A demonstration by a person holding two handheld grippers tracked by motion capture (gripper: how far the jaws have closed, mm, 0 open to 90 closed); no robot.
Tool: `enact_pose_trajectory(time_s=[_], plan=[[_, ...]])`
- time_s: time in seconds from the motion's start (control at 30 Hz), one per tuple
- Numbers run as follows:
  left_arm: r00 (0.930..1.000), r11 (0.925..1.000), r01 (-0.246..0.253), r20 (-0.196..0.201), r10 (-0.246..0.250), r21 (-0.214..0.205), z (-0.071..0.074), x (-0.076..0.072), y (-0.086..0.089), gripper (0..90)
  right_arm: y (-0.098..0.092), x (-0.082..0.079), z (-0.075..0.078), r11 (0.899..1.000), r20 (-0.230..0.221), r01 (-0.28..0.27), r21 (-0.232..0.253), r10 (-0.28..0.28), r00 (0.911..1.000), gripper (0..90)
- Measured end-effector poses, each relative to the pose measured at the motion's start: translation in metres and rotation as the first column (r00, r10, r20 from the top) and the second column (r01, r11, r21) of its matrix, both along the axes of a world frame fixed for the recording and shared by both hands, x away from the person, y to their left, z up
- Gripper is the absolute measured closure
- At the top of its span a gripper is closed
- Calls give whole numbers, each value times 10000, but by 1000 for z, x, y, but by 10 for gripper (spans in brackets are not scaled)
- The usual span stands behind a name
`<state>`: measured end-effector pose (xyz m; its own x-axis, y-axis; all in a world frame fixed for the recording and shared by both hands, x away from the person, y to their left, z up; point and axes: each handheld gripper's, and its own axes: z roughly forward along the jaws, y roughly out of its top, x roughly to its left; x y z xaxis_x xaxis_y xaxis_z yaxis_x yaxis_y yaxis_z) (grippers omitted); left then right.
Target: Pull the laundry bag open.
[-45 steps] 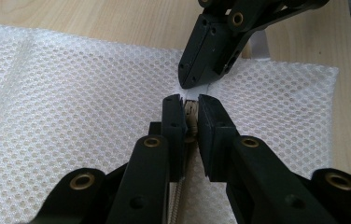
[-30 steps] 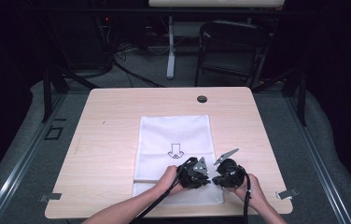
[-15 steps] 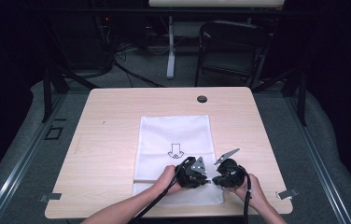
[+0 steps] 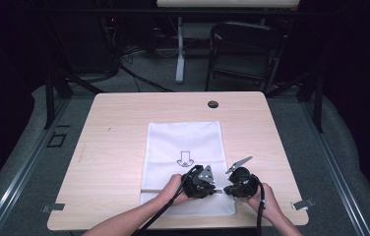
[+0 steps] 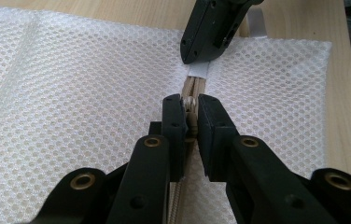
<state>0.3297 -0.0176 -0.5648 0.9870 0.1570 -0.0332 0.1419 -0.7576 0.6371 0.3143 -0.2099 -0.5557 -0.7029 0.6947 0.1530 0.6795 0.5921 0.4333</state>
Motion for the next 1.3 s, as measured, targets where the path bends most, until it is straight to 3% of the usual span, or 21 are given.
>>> enact_pose_trajectory(time_s=[0.23, 0.33, 0.43, 1.3], plan=[[9999, 10000, -5, -109, 4, -39, 0, 1, 6, 817, -2, 1, 0, 9999, 61, -126, -92, 127, 9999, 900], [10000, 9998, -59, 10, 59, 196, 2, 1, 8, 817, -2, 1, 0, 9999, 77, -126, -103, 127, 9999, 900], [9998, 9999, -107, -162, 106, -31, 2, 1, 12, 817, -1, 0, 0, 9999, 35, -106, -56, 106, 9999, 900], [9983, 9989, -475, -326, 476, 15, 4, -1, 40, 816, -1, 1, 0, 9999, 45, -166, -28, 166, 9999, 900]])
